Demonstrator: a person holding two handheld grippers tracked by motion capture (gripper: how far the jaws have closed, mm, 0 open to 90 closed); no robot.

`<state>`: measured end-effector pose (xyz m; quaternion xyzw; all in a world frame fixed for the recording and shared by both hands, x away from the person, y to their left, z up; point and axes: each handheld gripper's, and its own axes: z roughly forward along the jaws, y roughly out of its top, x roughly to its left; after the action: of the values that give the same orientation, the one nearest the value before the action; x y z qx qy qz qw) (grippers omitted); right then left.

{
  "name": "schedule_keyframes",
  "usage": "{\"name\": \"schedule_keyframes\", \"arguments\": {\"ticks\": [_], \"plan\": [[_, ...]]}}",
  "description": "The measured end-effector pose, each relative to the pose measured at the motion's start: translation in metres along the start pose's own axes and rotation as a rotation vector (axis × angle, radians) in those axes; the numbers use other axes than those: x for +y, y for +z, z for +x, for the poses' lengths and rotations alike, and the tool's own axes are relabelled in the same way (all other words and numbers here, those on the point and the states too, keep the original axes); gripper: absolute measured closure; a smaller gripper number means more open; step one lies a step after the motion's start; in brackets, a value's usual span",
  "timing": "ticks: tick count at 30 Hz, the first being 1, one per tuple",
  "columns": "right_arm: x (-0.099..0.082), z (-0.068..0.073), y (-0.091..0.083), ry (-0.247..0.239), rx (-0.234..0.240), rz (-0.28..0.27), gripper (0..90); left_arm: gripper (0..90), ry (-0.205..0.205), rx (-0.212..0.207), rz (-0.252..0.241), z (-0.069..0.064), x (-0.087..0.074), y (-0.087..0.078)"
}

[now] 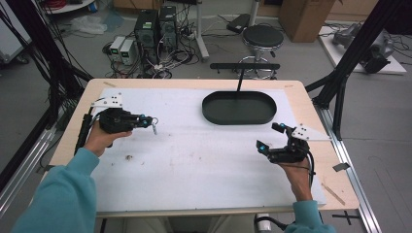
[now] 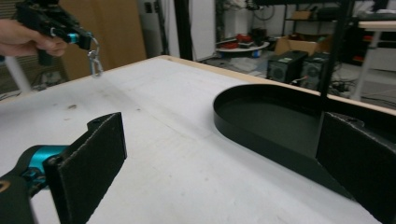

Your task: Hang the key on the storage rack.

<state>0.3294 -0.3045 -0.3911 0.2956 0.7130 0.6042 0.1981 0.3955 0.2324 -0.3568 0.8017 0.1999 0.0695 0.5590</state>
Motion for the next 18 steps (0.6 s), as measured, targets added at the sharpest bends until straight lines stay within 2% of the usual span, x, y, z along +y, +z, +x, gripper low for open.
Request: {"name": "schedule_keyframes", "arguments": {"ticks": [3, 4, 6, 13, 16, 18], "plan": [[0.013, 0.002, 0.006, -0.039, 0.029, 0.029, 1.8, 88.3, -0.003, -0.035, -0.024, -0.005, 0.009, 0.008], [0.018, 0.003, 0.009, -0.062, 0.042, 0.033, 1.8, 88.3, 0.0, -0.043, -0.026, -0.006, 0.011, 0.01], [0.025, 0.004, 0.012, -0.079, 0.063, 0.037, 1.9, 88.3, 0.016, -0.055, -0.024, -0.009, 0.016, 0.015], [0.046, 0.005, 0.024, -0.09, 0.157, 0.061, 1.9, 88.3, 0.043, -0.106, -0.039, -0.021, 0.031, 0.036], [0.054, 0.005, 0.031, -0.116, 0.198, 0.068, 1.8, 88.3, 0.045, -0.123, -0.044, -0.026, 0.037, 0.045], [0.059, 0.005, 0.037, -0.113, 0.232, 0.08, 1.8, 88.3, 0.046, -0.132, -0.04, -0.028, 0.04, 0.051]]}}
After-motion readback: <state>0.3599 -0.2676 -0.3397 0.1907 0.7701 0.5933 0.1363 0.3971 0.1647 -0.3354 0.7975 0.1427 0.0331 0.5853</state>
